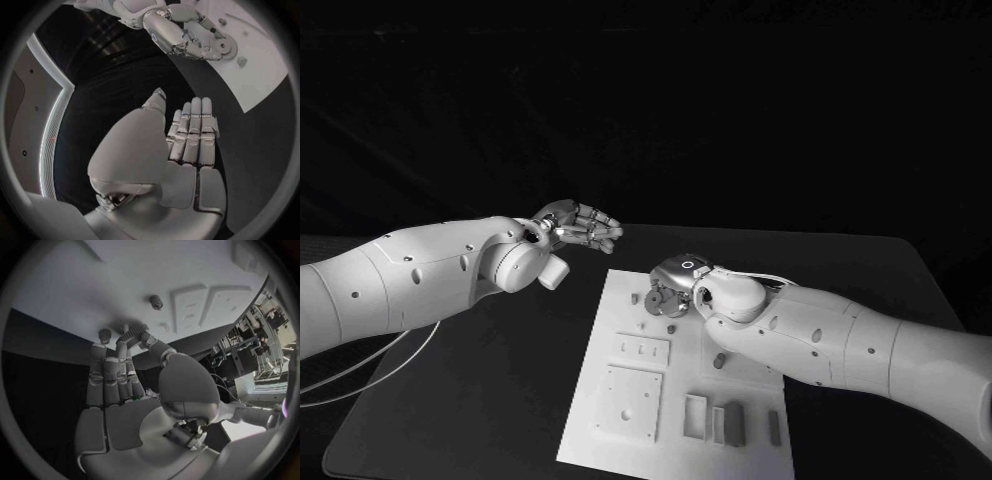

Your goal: Assemble the parts on the task board

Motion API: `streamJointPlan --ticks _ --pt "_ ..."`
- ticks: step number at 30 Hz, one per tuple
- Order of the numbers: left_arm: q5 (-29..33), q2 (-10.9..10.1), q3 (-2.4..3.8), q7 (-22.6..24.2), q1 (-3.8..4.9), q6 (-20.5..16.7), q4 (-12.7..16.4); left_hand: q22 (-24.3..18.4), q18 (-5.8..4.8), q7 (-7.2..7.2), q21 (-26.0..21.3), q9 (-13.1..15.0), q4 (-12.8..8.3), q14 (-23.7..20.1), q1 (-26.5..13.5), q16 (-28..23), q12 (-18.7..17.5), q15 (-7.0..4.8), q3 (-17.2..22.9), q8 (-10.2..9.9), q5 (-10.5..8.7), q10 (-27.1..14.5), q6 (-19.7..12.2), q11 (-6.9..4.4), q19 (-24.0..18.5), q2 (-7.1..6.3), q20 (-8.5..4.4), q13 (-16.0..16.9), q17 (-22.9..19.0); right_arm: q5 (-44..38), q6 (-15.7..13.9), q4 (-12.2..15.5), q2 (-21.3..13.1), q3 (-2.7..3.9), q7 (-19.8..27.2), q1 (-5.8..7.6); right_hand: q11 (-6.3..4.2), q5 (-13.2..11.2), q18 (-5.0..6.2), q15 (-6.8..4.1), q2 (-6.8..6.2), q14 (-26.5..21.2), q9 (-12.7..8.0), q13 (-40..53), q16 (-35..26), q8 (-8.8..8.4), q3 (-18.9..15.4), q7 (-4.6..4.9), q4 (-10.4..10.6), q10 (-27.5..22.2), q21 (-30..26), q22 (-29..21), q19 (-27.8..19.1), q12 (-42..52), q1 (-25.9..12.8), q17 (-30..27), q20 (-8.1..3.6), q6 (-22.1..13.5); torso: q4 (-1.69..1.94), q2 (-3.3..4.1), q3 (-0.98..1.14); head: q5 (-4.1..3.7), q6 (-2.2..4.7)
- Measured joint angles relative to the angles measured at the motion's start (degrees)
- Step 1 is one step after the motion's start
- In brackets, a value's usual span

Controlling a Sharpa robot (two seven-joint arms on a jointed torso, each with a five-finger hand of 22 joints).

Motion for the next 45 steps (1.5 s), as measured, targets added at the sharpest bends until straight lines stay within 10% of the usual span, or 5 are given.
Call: streamJointPlan --ticks 24,34,45 --pt "0.0 -0.2 0.0 0.0 0.0 0.0 0.1 0.1 -0.3 0.0 0.0 0.0 0.2 0.0 0.0 -0.2 0.0 0.0 0.2 0.0 0.0 0.0 0.0 0.0 0.2 0.0 0.2 0.0 0.1 -0.1 -0.4 0.4 -1.2 0.08 -0.7 0.09 0.0 0.0 -0.32 -0.13 -0.5 -0.1 -0.2 0.0 0.0 -0.13 0.2 0.02 -0.2 0.0 0.0 0.0 0.0 0.0 -0.5 -0.2 0.0 0.0 0.07 0.01 -0.01 -0.3 0.15" --pt "0.0 -0.2 -0.01 0.0 0.0 0.0 0.1 0.1 -0.31 0.0 0.0 0.0 0.2 0.0 0.0 -0.2 0.0 0.0 0.2 0.0 0.0 0.0 0.0 0.0 0.2 0.0 0.2 0.0 0.1 0.0 -0.3 0.0 -0.9 0.07 -0.8 0.1 0.22 0.0 -0.41 -0.1 -4.79 -0.1 -1.3 0.0 0.0 -2.61 0.9 2.01 1.8 -0.2 0.0 0.0 0.0 0.0 -1.4 -0.4 0.01 -1.3 0.08 0.02 -0.04 -0.34 0.17" --pt "0.0 -0.2 -0.01 0.0 0.0 0.0 0.1 0.1 -0.33 0.2 -0.2 0.0 0.2 0.0 0.0 -0.2 0.0 0.0 0.2 0.0 0.0 0.0 -0.2 0.0 0.2 0.0 0.2 0.0 0.2 0.1 0.0 -0.8 -0.1 0.01 -1.1 0.07 0.62 0.0 -0.36 0.18 -7.49 -0.4 -1.8 0.0 0.2 -3.56 1.2 2.06 4.3 -0.6 0.0 0.0 -0.1 0.2 -1.7 -0.5 0.09 -2.3 0.14 0.02 -0.06 -0.47 0.14"
